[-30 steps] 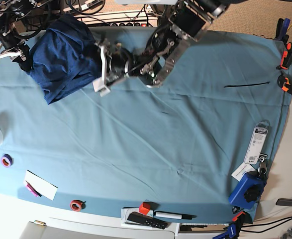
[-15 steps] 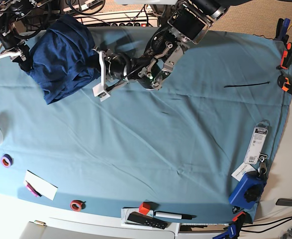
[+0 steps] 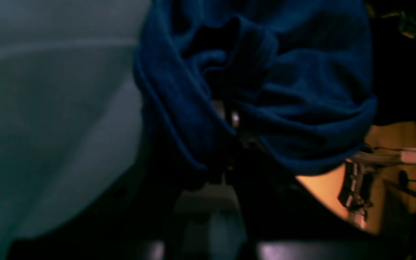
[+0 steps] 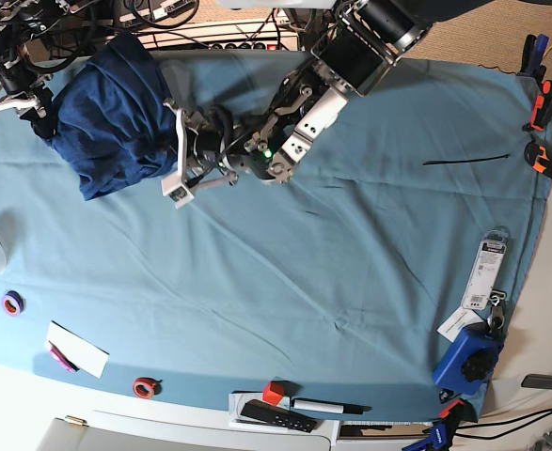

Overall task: Layout the t-shirt on the table in an organized manner, then fold the t-shirt properly
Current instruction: 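Reach the left gripper across to the dark-blue bundle's edge, then grasp the bundle edge with the left gripper and push it toward the right gripper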

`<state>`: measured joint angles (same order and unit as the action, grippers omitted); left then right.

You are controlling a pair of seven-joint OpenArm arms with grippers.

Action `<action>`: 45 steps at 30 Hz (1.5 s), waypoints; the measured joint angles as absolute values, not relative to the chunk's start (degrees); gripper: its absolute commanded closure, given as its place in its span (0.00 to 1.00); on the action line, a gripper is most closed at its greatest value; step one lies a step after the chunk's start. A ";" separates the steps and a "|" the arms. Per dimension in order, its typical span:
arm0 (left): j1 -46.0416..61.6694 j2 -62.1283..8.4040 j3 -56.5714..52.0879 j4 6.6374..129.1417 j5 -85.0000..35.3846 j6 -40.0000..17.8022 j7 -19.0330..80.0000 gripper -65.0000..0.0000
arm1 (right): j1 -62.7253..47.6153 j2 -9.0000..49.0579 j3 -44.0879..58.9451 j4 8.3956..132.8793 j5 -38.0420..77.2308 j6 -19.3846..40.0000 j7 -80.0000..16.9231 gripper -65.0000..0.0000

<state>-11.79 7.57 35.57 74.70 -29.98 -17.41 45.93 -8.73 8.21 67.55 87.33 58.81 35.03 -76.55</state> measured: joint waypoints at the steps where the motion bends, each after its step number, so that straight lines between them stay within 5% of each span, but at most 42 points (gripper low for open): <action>1: -12.14 7.57 35.70 74.70 -29.30 -15.84 45.41 1.00 | -8.73 8.21 67.55 87.31 58.83 35.03 -76.47 1.00; 18: -24.03 7.57 36.01 62.70 -29.56 -15.42 40.01 1.00 | -7.49 0.58 67.85 87.31 62.74 36.60 -73.47 1.00; 42: -25.23 7.57 42.96 62.70 -31.33 -16.23 35.97 1.00 | -8.12 1.28 77.32 87.31 64.58 37.36 -75.48 1.00; 45: -24.77 7.57 46.78 62.70 -28.69 -16.08 34.33 0.56 | -8.12 1.41 77.32 87.31 64.58 37.39 -76.29 1.00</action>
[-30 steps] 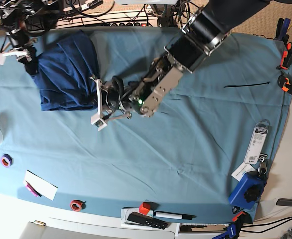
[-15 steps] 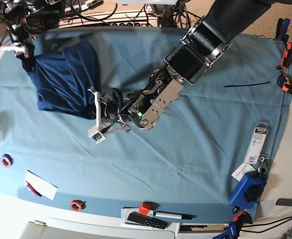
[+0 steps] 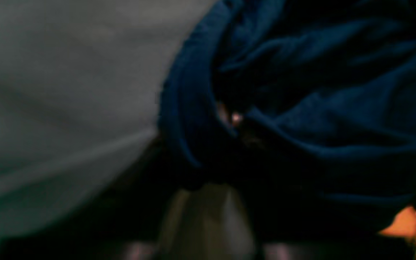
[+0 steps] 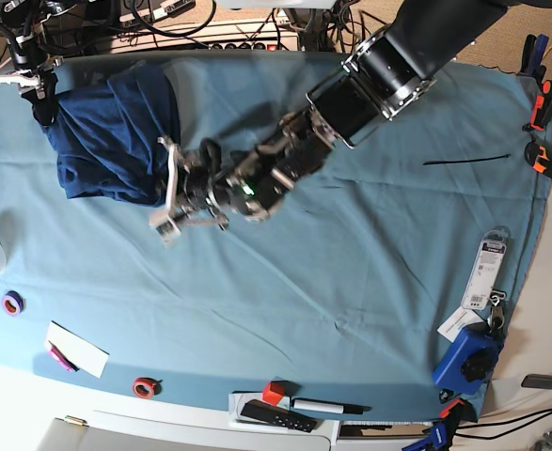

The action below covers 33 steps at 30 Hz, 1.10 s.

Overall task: Layout the t-shirt on the table in an organized manner, then fold the t-shirt properly
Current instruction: 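Grasp the bundle edge with the left gripper and push it toward the right gripper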

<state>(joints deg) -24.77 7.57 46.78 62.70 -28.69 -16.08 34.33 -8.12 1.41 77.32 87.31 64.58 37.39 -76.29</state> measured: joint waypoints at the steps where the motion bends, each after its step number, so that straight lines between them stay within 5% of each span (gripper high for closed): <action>1: -24.73 7.57 47.77 62.70 -28.42 -16.10 34.37 0.47 | -8.10 1.41 77.32 87.31 64.60 37.56 -76.34 1.00; 3: -24.62 7.57 48.38 62.70 -27.83 -16.10 34.39 0.44 | -8.12 1.41 77.32 87.31 64.58 39.38 -77.17 0.98; 7: -25.21 7.57 47.86 62.67 -25.63 -12.25 34.50 0.44 | -8.14 2.35 77.32 87.31 64.51 39.53 -77.54 0.56; 17: -26.87 7.57 35.48 62.70 -29.36 -16.19 38.50 0.44 | -8.27 11.51 76.60 87.33 64.58 39.59 -78.24 0.54; 22: -26.92 7.57 32.86 62.70 -29.85 -16.14 39.00 0.44 | -8.62 15.27 64.29 87.35 68.07 39.72 -80.97 0.37; 27: -26.87 7.57 32.93 62.70 -29.43 -17.67 41.10 0.44 | -8.49 18.33 51.68 87.35 67.94 39.92 -81.01 0.37; 33: -26.87 7.57 32.93 62.70 -29.36 -17.63 42.00 0.44 | -8.58 19.38 49.21 87.35 63.96 39.94 -80.77 0.37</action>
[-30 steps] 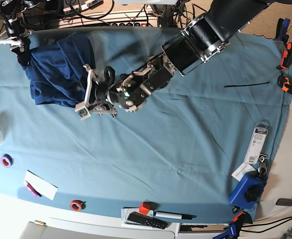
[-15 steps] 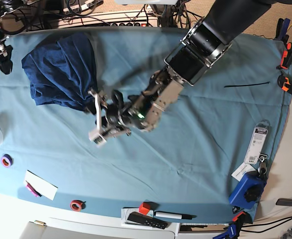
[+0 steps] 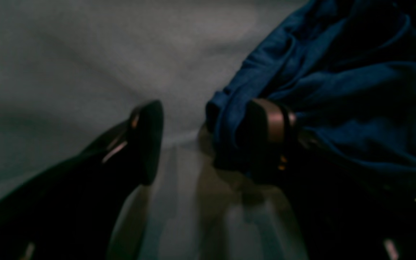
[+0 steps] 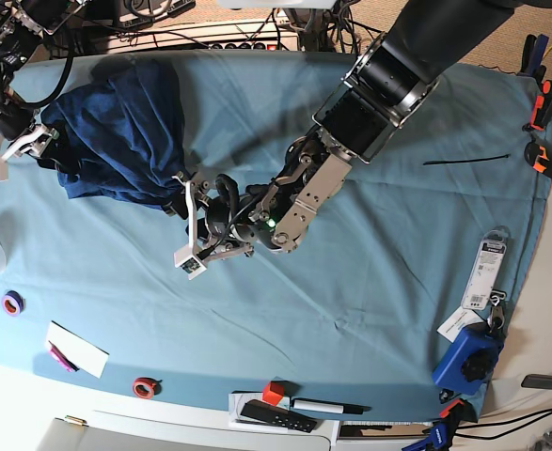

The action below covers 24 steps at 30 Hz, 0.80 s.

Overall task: Layout the t-shirt on the table in an organized manner, then fold the t-shirt properly
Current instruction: 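Grasp the bundle edge with the left gripper and push it toward the right gripper, then hold the bundle with the left gripper while the right gripper tucks it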

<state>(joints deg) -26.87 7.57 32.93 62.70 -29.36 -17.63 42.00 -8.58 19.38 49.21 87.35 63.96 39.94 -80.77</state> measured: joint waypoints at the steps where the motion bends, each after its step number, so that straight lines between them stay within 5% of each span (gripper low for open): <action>1: -26.87 7.57 32.93 62.70 -29.36 -17.63 42.00 0.44 | -8.60 19.35 49.21 87.35 62.89 39.92 -80.77 0.37; 24: -26.85 7.57 32.93 62.70 -29.36 -17.63 41.95 0.44 | -4.12 23.79 49.32 70.37 62.28 39.92 -79.53 0.37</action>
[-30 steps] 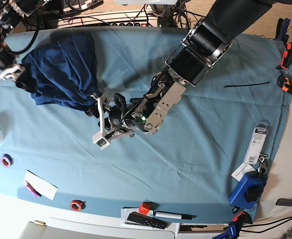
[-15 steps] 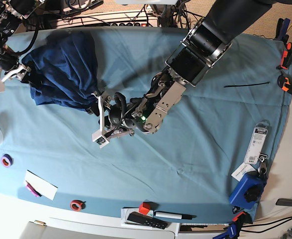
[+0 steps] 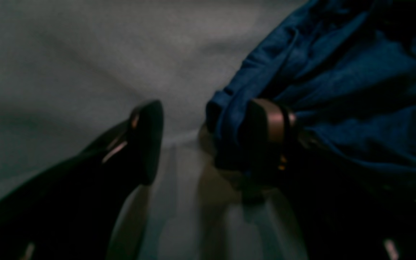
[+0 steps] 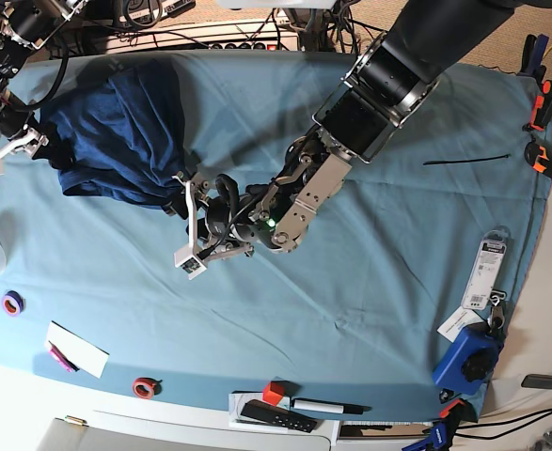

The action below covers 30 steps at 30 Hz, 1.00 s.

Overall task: Layout the t-shirt on the table in an organized manner, then fold the t-shirt properly
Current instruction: 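Hold the bundle with the left gripper while the right gripper tucks it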

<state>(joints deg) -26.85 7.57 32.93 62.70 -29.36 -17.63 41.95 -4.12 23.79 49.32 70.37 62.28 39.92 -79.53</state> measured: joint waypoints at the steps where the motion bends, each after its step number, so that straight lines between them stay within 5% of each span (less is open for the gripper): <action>1: -26.85 7.57 32.93 62.70 -29.34 -17.65 41.95 0.44 | -4.12 23.77 49.32 70.37 62.33 39.92 -80.27 0.37; 8: -26.85 7.57 32.93 62.70 -29.34 -17.63 41.93 0.44 | -4.32 22.46 49.32 70.39 62.74 39.92 -79.90 0.39; 10: -26.85 7.57 32.93 62.70 -29.36 -17.63 41.93 0.44 | -4.32 22.33 49.32 70.39 62.83 39.92 -80.09 0.54; 14: -26.85 7.57 32.93 62.70 -29.34 -17.65 41.93 0.44 | -4.45 22.20 49.32 70.39 62.70 39.88 -80.12 1.00; 30: -26.85 7.57 32.93 62.70 -29.34 -17.61 40.07 0.44 | -4.43 25.02 49.84 70.39 53.98 39.92 -76.49 1.00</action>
<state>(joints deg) -26.85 7.57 32.93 62.70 -29.34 -17.61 40.07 -4.43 25.02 49.84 70.39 53.98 39.92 -76.49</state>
